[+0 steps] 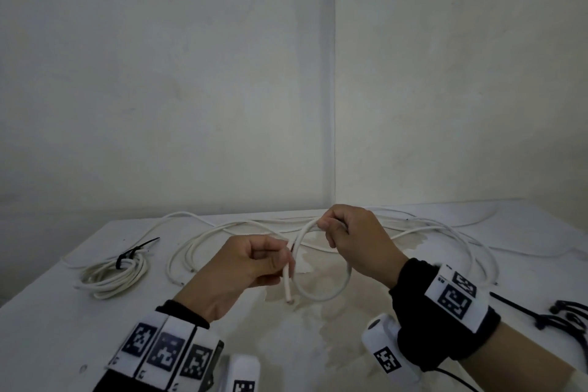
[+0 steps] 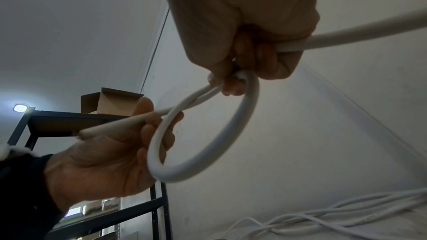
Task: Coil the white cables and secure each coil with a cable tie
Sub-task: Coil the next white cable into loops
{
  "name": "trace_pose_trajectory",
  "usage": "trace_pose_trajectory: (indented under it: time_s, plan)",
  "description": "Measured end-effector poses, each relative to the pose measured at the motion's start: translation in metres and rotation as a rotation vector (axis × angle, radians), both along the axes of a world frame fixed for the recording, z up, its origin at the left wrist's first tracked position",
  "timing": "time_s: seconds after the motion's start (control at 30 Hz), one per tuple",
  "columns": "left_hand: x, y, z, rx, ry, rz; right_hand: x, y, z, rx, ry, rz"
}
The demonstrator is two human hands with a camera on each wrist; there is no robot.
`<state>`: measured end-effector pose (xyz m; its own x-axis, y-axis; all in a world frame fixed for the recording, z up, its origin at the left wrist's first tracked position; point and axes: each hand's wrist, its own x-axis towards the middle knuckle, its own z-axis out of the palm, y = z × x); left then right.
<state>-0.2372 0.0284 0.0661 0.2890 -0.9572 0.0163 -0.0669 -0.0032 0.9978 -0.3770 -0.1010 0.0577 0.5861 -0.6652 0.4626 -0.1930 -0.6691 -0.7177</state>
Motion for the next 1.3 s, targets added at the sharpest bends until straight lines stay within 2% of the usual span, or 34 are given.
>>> trace_pose_trajectory:
  time_s: [0.13, 0.33, 0.67, 0.8, 0.87, 0.97, 1.03, 1.07, 1.17, 1.2, 1.3]
  plan:
    - [-0.011, -0.009, -0.011, -0.044, -0.03, 0.089, -0.002, 0.0, 0.0, -0.015, -0.045, -0.016]
    - [-0.026, -0.016, -0.011, -0.071, 0.009, 0.011, -0.005, 0.002, -0.003, 0.058, -0.089, -0.013]
    - [-0.004, -0.024, -0.028, -0.152, -0.596, 0.434, -0.009, 0.009, 0.0, 0.193, -0.003, 0.105]
    - [-0.001, -0.023, -0.029, -0.215, -0.747, 0.477, -0.011, 0.008, 0.002, 0.24, 0.019, 0.156]
    - [0.005, -0.026, -0.03, -0.223, -0.668, 0.413, -0.013, 0.006, 0.003, 0.274, 0.013, 0.17]
    - [0.005, -0.026, -0.026, -0.184, -0.378, 0.263, -0.014, 0.005, 0.004, 0.273, 0.016, 0.184]
    - [0.0, -0.023, -0.024, -0.164, -0.278, 0.18, -0.015, 0.003, 0.003, 0.221, 0.018, 0.142]
    - [-0.002, -0.022, -0.025, -0.151, -0.311, 0.161, -0.016, 0.001, 0.002, 0.198, 0.013, 0.118]
    - [-0.004, -0.021, -0.032, -0.103, -0.562, 0.137, -0.018, -0.003, -0.002, 0.14, 0.026, 0.088]
    - [-0.006, -0.02, -0.034, -0.086, -0.588, 0.12, -0.018, -0.004, -0.004, 0.131, 0.036, 0.086]
    - [-0.014, -0.019, -0.035, -0.05, -0.48, 0.075, -0.02, -0.005, -0.008, 0.118, 0.052, 0.08]
